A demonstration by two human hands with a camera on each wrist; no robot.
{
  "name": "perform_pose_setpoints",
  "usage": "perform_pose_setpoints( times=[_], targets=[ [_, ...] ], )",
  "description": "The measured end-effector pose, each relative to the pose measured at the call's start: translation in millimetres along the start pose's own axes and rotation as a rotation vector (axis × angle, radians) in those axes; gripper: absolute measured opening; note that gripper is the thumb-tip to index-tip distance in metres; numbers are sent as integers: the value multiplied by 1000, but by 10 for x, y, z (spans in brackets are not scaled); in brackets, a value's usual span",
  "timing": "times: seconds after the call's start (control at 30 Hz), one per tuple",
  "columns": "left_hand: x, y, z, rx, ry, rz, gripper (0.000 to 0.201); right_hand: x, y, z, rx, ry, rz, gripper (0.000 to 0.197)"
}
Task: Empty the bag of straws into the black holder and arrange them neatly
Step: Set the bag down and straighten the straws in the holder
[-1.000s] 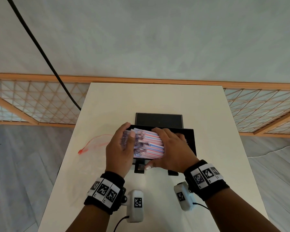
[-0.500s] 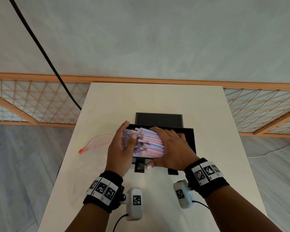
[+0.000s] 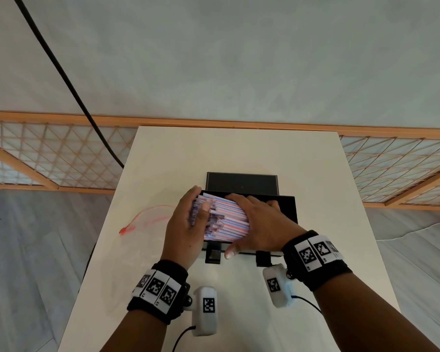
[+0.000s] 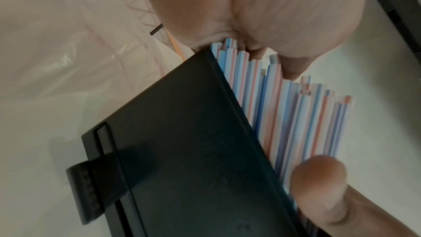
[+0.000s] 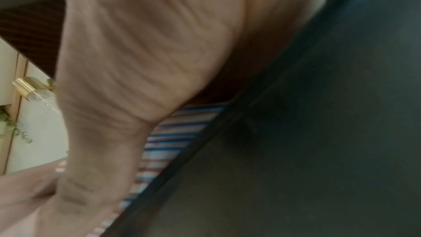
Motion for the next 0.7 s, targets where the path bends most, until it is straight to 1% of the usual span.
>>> perform_pose_setpoints(
  times=[0.07,0.13,0.33,0.43,0.57,0.7],
  targets=[
    [0,12,-5,16,-25,-4,55,5,-14,9,-3,1,-6,125],
    [-4,8,-7,25,-15,32,59,5,-21,12,-6,2,-14,123],
    [5,-25,-31,-33,8,13,64,-23,21,3,41,8,9,124],
    [-6,-23,-16,-58,24,30,62,-28,-15,16,63,16,32,126],
    [20,-39,-34,-107,26,75,62,-33,11,13,66,12,29,122],
    [6,-24,-48,-129,-11,18,59,-42,-2,23,95,12,69,128]
  ],
)
Point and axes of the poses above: each hand's wrist, its own z-axis away from the middle knuckle, its own y-axis out of the back of the hand, x = y × z, the point moved 8 cm from there along -z, towards the middle knuckle, and after that the axes turned 2 degrees about -z, right-handed, at the moved point
